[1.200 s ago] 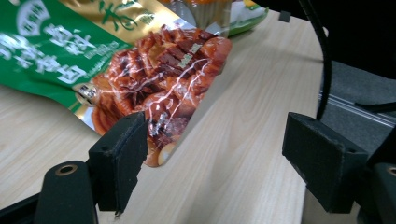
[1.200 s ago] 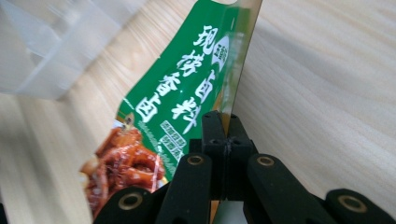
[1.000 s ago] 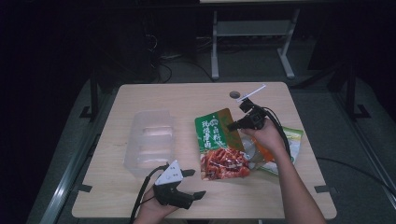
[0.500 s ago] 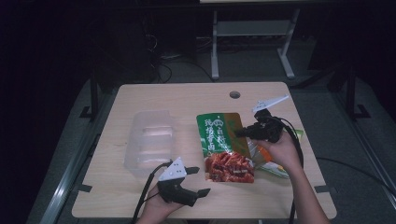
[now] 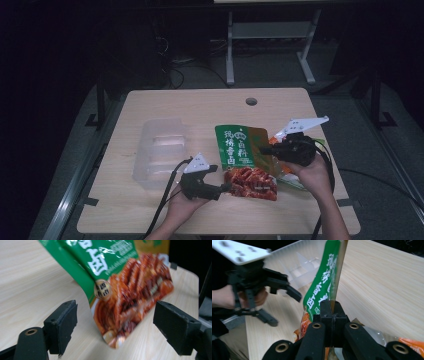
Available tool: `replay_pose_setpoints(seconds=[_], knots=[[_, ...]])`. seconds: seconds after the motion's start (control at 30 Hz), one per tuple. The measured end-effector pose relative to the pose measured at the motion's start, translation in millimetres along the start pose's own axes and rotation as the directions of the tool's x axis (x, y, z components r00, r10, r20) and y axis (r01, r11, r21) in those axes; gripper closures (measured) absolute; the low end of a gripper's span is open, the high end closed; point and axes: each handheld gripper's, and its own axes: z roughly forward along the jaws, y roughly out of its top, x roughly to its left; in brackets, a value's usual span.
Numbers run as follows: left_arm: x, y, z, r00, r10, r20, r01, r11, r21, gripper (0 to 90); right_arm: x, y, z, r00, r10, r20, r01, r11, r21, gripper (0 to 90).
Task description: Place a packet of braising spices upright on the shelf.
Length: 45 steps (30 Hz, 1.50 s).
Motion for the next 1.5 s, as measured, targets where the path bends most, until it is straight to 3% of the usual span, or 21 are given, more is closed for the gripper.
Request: replay_pose_setpoints(seconds=[0.13,0.2,0.27,0.33,0.47,0.57,0.7,0.83,1.0,1.07,1.2,1.37,1.5], knots=[[4.8,2.7,14.7,0.9998,-0.018,0.010,0.018,0.9996,0.023,20.0,-1.8,-9.0,-4.4,0.9999,0.004,-0.013,-0.005,1.000,-0.022,89.9],[8.5,4.6,20.4,0.9980,-0.053,0.035,0.052,0.9983,0.026,21.7,-1.8,-12.1,-6.8,0.9997,0.006,-0.024,-0.007,0.999,-0.033,89.9],[12.8,6.5,23.9,0.9961,-0.063,0.062,0.061,0.9976,0.033,26.2,-1.4,-12.8,-7.8,0.9995,0.006,-0.030,-0.007,0.999,-0.034,89.8],[13.7,9.0,25.8,0.9947,-0.065,0.079,0.065,0.9979,0.010,39.4,0.1,-12.4,-7.5,0.9997,-0.003,-0.026,0.002,0.999,-0.033,89.8],[13.4,16.8,25.3,0.9976,-0.021,0.065,0.021,0.9998,0.003,56.1,2.4,-11.4,-8.1,0.9997,-0.016,-0.019,0.015,0.999,-0.028,89.7],[13.3,20.8,26.1,0.9970,-0.021,0.075,0.020,0.9996,0.019,68.4,0.6,-13.4,-7.8,0.9999,-0.013,-0.011,0.013,1.000,-0.022,89.6],[17.5,20.9,27.4,0.9889,-0.084,0.122,0.084,0.9964,0.012,81.5,-4.0,-17.7,-7.8,1.0000,0.002,-0.006,-0.002,1.000,-0.030,89.6],[18.5,21.4,26.2,0.9886,-0.082,0.126,0.081,0.9966,0.015,85.1,-3.5,-17.9,-8.4,1.0000,0.000,-0.002,0.000,1.000,-0.029,89.6],[14.8,24.0,18.7,0.9935,-0.055,0.100,0.055,0.9985,0.005,86.4,-3.6,-18.2,-12.2,1.0000,0.001,-0.005,-0.002,0.999,-0.043,88.2],[12.7,24.1,17.7,0.9958,-0.035,0.084,0.034,0.9993,0.014,86.5,-4.4,-18.7,-13.9,0.9999,0.008,-0.013,-0.009,0.998,-0.056,86.4],[10.5,23.0,17.5,0.9966,-0.030,0.076,0.030,0.9995,0.006,86.8,-7.3,-20.7,-14.8,0.9991,0.023,-0.035,-0.025,0.997,-0.067,79.0],[8.0,22.8,16.8,0.9978,-0.015,0.064,0.015,0.9999,0.002,87.1,-13.4,-27.7,-8.8,0.9960,0.054,-0.071,-0.058,0.996,-0.062,69.8],[6.5,21.7,16.9,0.9981,-0.014,0.060,0.014,0.9999,-0.001,87.2,-15.0,-32.6,2.0,0.9967,0.062,-0.053,-0.063,0.998,-0.025,69.5]])
